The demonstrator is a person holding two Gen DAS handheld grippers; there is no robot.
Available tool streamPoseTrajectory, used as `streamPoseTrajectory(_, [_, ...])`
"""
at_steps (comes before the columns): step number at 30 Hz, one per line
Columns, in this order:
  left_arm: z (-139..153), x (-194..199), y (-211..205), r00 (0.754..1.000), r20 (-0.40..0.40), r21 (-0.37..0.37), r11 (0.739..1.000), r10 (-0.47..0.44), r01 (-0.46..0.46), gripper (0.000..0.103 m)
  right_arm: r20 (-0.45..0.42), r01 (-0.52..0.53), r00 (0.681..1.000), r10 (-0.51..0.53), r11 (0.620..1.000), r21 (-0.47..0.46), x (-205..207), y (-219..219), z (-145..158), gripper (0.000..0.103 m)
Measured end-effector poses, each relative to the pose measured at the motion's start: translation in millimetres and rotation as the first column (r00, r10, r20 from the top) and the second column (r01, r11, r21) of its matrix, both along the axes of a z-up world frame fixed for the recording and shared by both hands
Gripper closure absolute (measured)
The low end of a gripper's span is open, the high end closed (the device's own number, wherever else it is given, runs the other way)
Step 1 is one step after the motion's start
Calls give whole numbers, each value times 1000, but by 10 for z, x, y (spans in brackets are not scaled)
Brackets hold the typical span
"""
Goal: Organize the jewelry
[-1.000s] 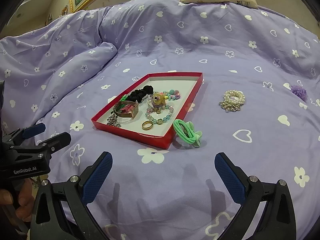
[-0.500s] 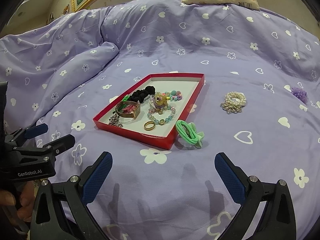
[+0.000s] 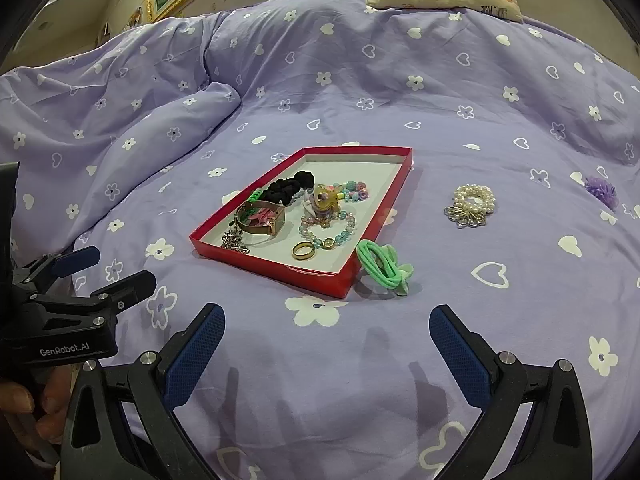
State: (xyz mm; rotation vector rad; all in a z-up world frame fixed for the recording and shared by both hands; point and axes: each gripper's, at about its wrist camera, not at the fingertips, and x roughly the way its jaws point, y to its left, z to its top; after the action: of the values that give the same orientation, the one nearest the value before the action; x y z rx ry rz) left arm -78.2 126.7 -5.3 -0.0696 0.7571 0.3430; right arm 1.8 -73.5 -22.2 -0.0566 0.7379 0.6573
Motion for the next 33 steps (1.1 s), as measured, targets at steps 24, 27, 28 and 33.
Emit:
streamPoseTrajectory(24, [-14, 6, 0, 1000, 4, 1, 1000, -4, 4, 0, -1, -7, 1000, 7, 1000, -2, -12, 12, 0, 0])
streamPoseTrajectory(27, [-19, 8, 11, 1000, 2, -2, 1000, -4, 4, 0, -4, -9, 1000, 9, 1000, -3, -12, 12, -5, 0])
streamPoseTrajectory(28, [-22, 15, 13, 1000, 2, -2, 1000, -5, 5, 0, -4, -9, 1000, 9, 1000, -4, -12, 13, -8, 0])
streamPoseTrajectory(33, [-28, 29, 13, 1000, -2, 1, 1000, -7, 7, 0, -8, -11, 1000, 11, 1000, -4, 0, 8, -18, 0])
